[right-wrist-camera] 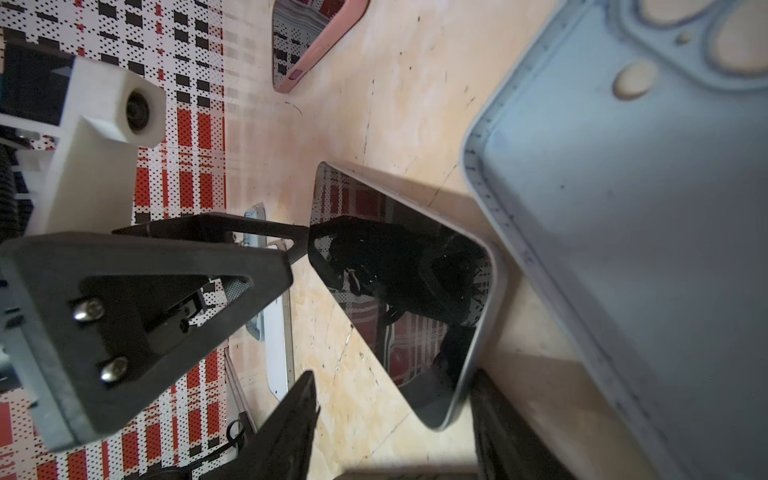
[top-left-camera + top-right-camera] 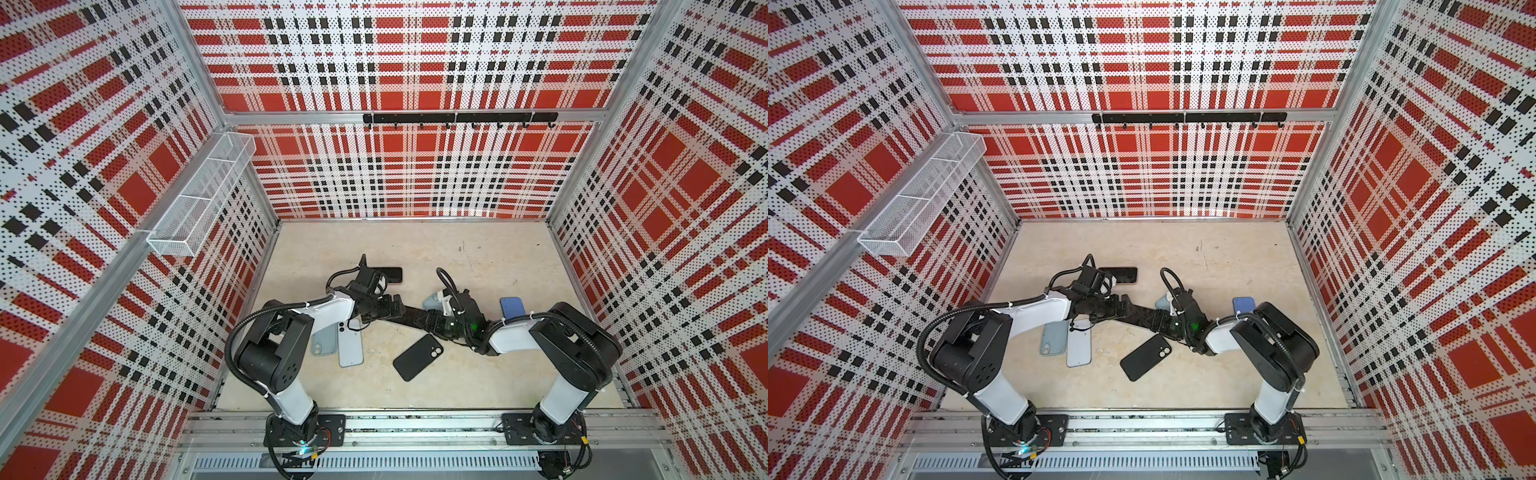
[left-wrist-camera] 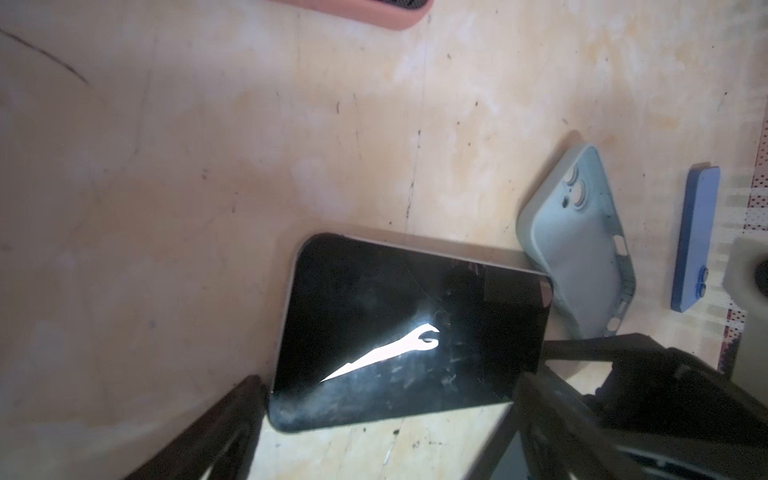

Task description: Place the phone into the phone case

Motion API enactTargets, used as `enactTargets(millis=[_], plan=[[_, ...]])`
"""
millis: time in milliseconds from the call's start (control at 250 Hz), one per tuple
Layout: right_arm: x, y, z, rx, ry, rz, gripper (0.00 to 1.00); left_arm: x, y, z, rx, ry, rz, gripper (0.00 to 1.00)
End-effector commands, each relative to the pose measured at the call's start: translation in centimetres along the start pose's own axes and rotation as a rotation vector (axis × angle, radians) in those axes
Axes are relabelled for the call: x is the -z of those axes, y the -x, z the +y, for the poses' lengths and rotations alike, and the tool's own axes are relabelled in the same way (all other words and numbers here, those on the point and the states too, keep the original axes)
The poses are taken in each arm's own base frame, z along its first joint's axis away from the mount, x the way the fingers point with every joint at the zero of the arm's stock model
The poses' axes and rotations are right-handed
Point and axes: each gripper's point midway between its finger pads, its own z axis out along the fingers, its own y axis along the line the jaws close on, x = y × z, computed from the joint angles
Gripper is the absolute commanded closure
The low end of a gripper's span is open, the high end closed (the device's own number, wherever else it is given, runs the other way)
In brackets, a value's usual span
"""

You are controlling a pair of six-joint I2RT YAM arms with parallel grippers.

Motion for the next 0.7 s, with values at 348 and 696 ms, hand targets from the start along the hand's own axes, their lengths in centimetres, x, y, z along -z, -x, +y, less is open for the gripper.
enactTargets(millis=[348,696], plan=[[1.7,1.6,4.9,0.12,0.175,-0.084,0.49,-0.5,-1.4,-0.6,0.006,-0.038,0.025,0.09],[0.8,2.5,4.3,0.067,0.167,-0.123,0.63,-0.6,-1.5,-0.6,0.009,-0.04,0.028,0.09]])
